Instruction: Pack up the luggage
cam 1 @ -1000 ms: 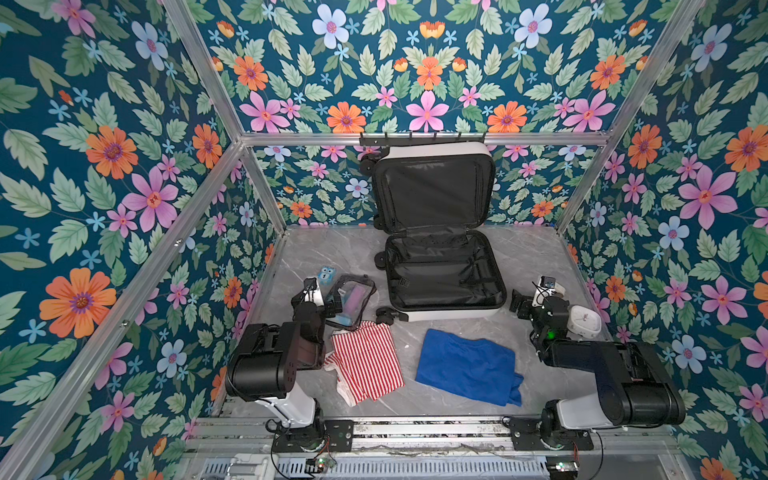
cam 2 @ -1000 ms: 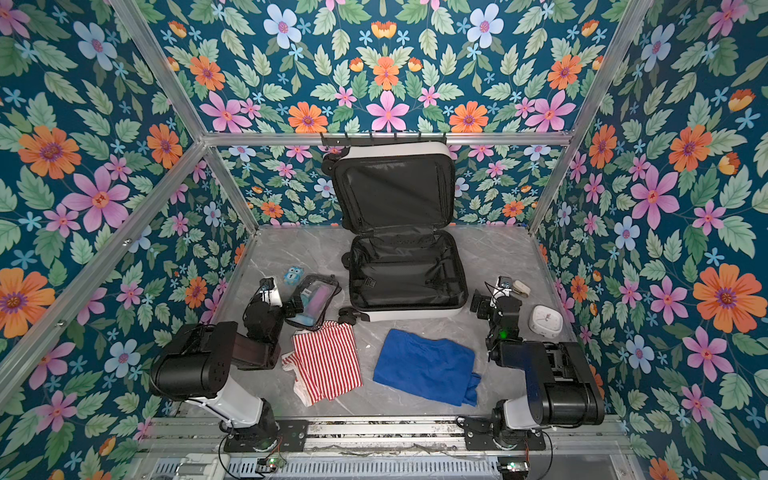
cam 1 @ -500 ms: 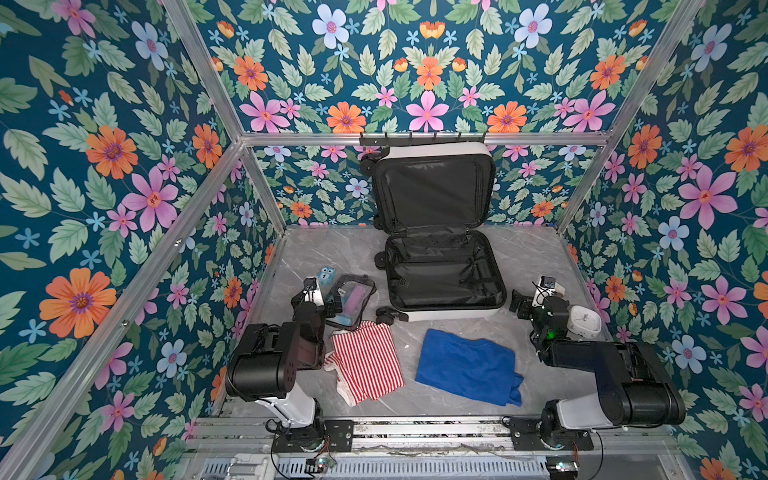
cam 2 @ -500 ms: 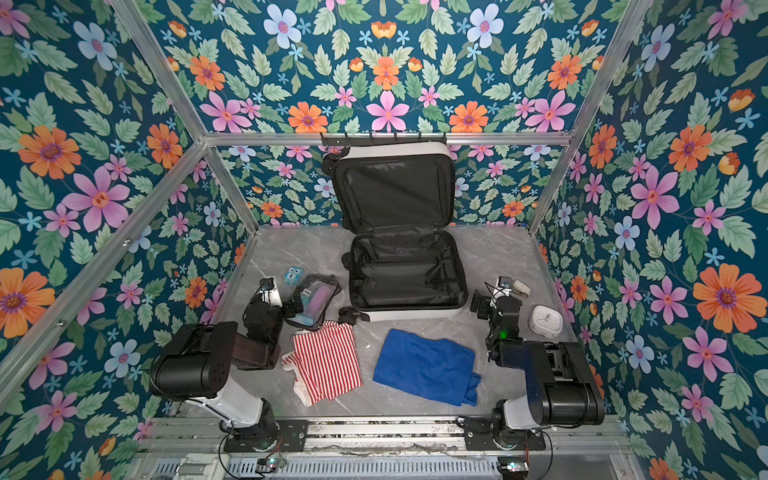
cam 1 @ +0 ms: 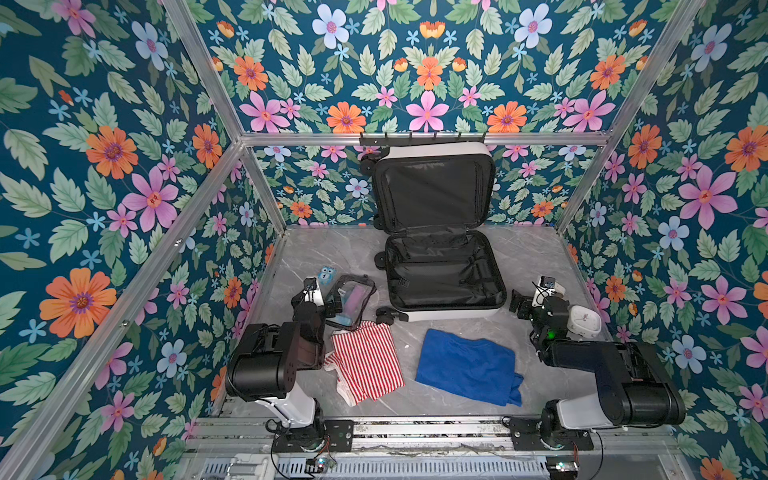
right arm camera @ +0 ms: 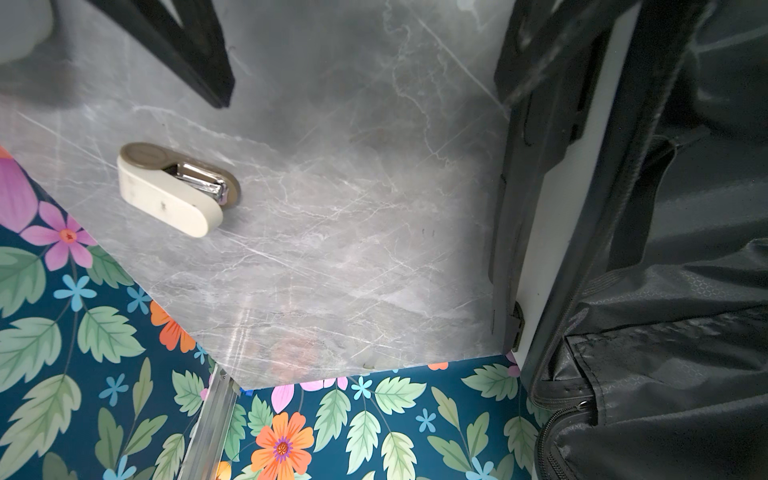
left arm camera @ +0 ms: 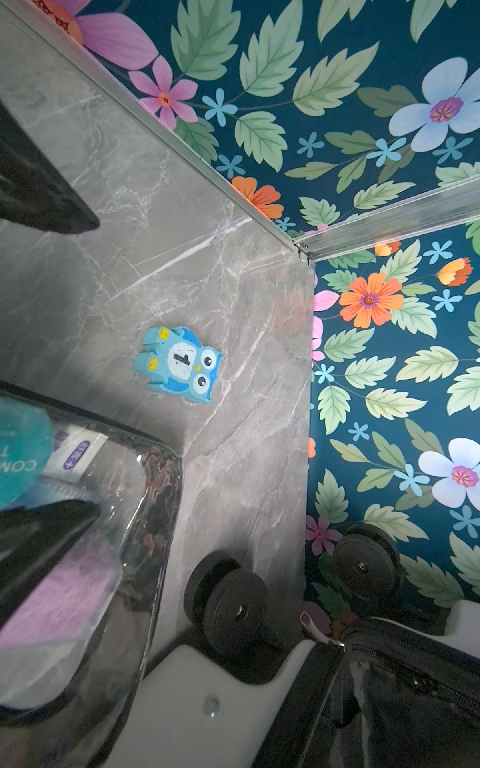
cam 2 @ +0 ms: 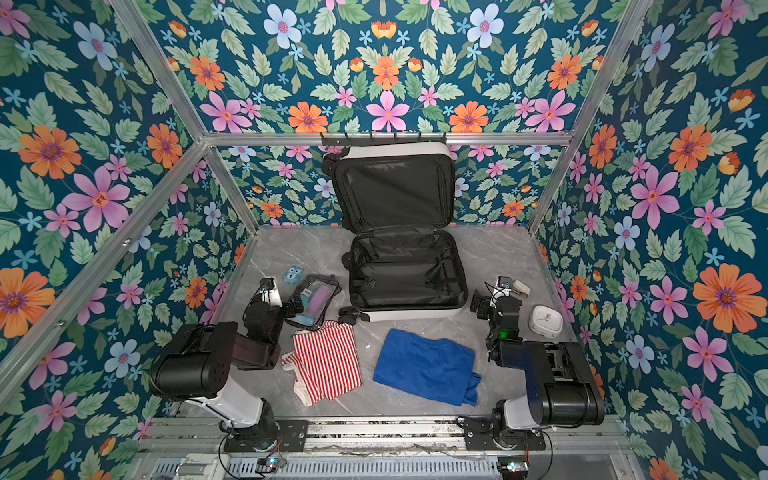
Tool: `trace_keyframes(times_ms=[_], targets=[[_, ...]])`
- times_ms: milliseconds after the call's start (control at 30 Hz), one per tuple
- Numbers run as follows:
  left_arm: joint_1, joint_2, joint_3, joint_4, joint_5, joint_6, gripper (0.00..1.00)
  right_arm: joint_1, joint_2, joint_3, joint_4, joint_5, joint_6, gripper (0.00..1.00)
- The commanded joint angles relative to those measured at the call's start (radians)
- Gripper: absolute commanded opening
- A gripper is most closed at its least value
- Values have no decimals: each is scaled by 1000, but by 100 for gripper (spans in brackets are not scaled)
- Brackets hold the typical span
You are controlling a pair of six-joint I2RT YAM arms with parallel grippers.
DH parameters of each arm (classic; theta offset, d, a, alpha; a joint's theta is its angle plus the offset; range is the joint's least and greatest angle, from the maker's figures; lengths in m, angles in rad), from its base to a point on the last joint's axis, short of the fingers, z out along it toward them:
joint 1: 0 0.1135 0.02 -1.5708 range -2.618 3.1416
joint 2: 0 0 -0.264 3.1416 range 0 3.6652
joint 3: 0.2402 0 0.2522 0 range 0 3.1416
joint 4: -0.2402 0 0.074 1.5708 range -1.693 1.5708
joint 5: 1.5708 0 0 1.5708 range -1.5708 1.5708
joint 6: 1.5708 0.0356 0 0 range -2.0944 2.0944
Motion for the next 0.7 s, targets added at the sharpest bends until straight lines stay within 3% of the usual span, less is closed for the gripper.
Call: trace_keyframes(times_ms=[0,533,667], targets=[[2,-3,5,8,7,1,100,0,-1,1,3,0,-4,99],[2,-3,5,8,6,1,100,0,-2,-1,4,2,-4,99],[0,-34,1,-8,-65,-20,100,1,-32,-14,8,26,8,99]])
